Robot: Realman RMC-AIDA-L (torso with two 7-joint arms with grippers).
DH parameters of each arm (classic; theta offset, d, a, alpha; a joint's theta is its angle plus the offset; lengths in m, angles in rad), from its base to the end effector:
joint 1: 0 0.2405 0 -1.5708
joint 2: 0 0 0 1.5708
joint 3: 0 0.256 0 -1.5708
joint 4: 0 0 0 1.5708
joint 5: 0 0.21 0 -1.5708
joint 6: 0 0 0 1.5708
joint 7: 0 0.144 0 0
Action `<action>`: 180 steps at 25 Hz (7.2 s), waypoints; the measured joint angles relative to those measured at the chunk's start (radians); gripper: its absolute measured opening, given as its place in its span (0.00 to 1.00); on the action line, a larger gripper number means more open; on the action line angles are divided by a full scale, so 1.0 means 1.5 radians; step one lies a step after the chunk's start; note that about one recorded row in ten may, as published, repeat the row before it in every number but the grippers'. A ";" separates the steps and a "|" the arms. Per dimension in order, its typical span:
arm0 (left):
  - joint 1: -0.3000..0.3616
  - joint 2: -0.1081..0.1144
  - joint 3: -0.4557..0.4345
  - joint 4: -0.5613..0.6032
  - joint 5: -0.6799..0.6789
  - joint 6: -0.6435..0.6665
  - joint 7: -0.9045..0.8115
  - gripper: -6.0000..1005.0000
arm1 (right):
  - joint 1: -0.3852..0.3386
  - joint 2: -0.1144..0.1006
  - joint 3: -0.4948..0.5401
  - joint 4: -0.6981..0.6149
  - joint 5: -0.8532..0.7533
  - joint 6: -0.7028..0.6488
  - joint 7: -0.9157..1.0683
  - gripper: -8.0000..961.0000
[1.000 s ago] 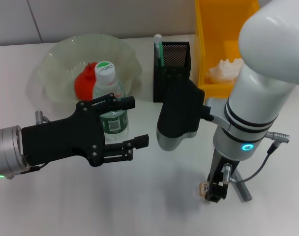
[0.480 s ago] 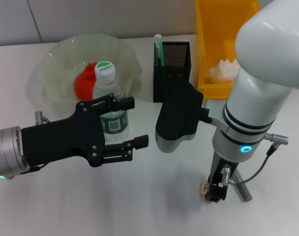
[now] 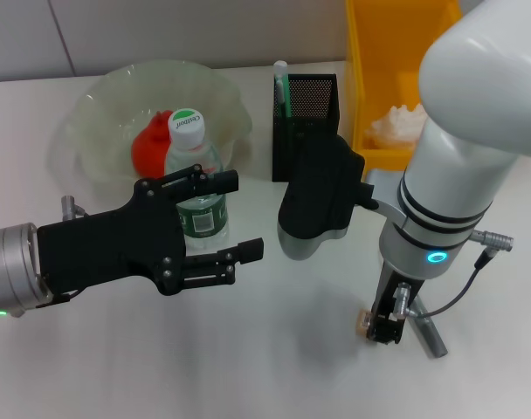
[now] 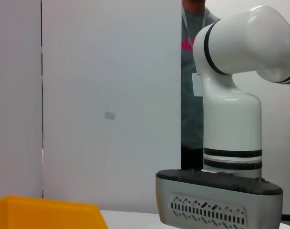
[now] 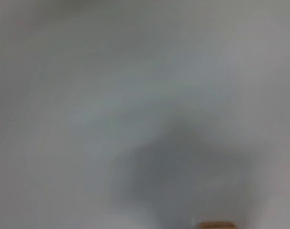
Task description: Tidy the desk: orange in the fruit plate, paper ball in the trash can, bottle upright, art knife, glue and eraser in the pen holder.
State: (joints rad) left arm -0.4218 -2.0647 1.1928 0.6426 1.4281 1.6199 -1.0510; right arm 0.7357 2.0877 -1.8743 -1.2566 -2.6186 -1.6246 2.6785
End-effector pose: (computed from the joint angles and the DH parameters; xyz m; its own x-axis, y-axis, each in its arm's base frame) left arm -0.2171 0.2956 -0.0237 0.7350 0.0054 0.6781 0.1309 -0.9823 -0.1340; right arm 0.1556 0.3099 -0.0750 0.6738 -0.3903 0.6275 -0.2795 -0.9207 -0.2725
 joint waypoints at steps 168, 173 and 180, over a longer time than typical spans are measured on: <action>-0.010 -0.002 0.000 -0.015 -0.003 -0.006 0.012 0.81 | -0.109 -0.006 0.433 -0.222 0.028 -0.069 -0.073 0.86; -0.014 -0.002 0.001 -0.014 -0.003 -0.006 0.012 0.81 | -0.098 -0.006 0.434 -0.218 0.024 -0.079 -0.046 0.86; -0.017 -0.003 0.006 -0.014 -0.003 -0.005 0.012 0.81 | -0.068 -0.005 0.432 -0.177 0.029 -0.100 -0.007 0.86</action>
State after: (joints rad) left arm -0.4480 -2.0692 1.2019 0.6213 1.4235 1.6124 -1.0329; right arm 0.6338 2.0801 -1.2268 -1.5228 -2.5754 -1.7742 2.6683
